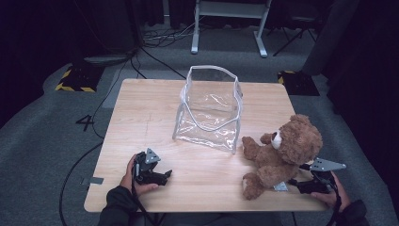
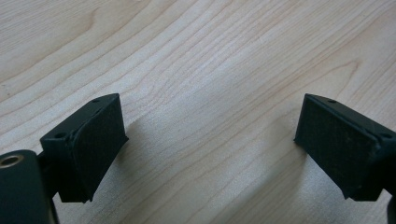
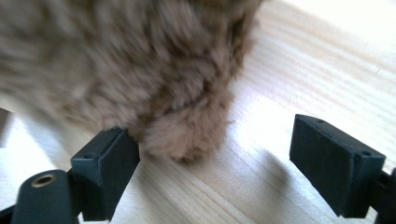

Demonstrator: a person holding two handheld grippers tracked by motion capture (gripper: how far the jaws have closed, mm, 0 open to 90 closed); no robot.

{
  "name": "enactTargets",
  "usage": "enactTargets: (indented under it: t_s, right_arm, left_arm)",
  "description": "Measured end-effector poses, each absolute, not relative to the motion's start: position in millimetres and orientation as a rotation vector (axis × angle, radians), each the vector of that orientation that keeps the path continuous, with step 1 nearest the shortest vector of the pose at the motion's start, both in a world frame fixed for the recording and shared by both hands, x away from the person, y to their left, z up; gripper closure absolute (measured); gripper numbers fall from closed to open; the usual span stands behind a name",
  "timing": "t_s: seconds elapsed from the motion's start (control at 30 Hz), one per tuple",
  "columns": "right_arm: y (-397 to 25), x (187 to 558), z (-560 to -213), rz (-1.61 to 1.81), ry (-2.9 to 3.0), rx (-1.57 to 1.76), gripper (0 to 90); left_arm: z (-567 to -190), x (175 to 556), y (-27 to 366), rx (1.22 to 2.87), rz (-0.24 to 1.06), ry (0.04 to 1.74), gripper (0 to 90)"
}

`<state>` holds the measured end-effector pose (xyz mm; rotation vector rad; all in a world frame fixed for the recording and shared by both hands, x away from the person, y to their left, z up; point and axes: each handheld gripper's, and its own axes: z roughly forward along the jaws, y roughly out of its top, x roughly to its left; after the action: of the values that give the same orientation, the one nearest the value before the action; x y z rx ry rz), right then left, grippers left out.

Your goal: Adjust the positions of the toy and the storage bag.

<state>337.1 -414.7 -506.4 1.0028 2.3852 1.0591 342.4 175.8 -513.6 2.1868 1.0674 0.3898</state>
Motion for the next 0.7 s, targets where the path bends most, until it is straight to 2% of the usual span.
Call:
enactTargets:
  t_s: [0.43, 0.7]
  right_arm:
    - [-421.8, 326.8, -462.5, 1.227, 2.215, 0.992, 16.4]
    - [-410.8, 327.5, -445.7, 1.304, 2.136, 1.049, 16.0]
  left_arm:
    - [-513.5, 342.3, 175.8, 2.188, 0.39, 1.068, 8.6]
    - [-513.3, 341.8, 175.9, 2.189, 0.388, 1.07, 8.7]
